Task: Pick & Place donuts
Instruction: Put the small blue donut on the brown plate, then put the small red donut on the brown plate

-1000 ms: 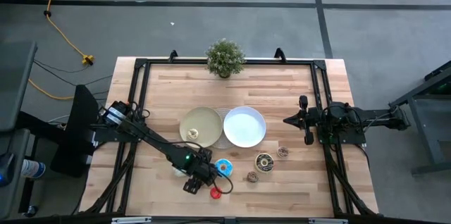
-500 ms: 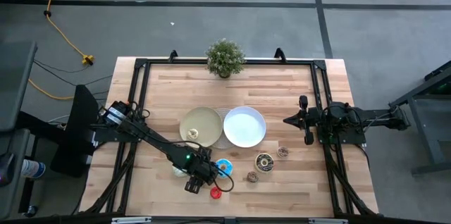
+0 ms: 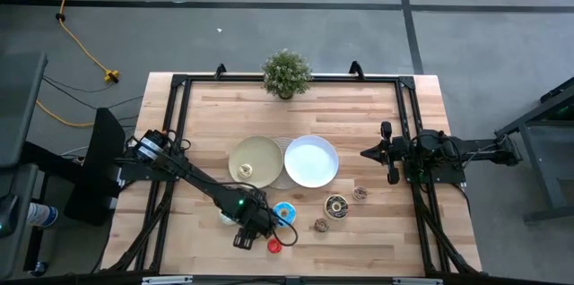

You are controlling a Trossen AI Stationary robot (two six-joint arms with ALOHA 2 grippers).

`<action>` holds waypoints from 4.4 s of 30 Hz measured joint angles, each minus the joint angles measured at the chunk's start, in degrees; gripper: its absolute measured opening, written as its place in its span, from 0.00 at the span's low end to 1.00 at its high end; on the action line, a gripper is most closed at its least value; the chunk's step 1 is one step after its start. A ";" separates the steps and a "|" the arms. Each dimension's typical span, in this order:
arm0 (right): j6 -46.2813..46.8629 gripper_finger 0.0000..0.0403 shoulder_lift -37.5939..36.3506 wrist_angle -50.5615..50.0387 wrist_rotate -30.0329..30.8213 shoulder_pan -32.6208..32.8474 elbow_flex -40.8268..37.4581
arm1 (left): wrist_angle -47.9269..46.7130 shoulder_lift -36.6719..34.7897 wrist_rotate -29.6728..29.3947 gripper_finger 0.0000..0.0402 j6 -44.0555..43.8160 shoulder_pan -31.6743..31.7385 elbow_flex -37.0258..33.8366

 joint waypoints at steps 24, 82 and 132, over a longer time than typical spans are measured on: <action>0.01 0.00 0.00 0.00 -0.02 0.00 0.00 | 0.74 -0.14 -1.49 0.59 -2.32 0.07 0.23; 0.00 0.00 0.02 0.00 0.00 0.01 0.00 | 0.07 -13.05 -17.89 0.59 -50.62 18.57 -10.27; 0.02 0.00 0.00 0.00 0.00 0.00 0.00 | 2.02 -17.14 -17.76 0.85 -38.75 17.70 -13.21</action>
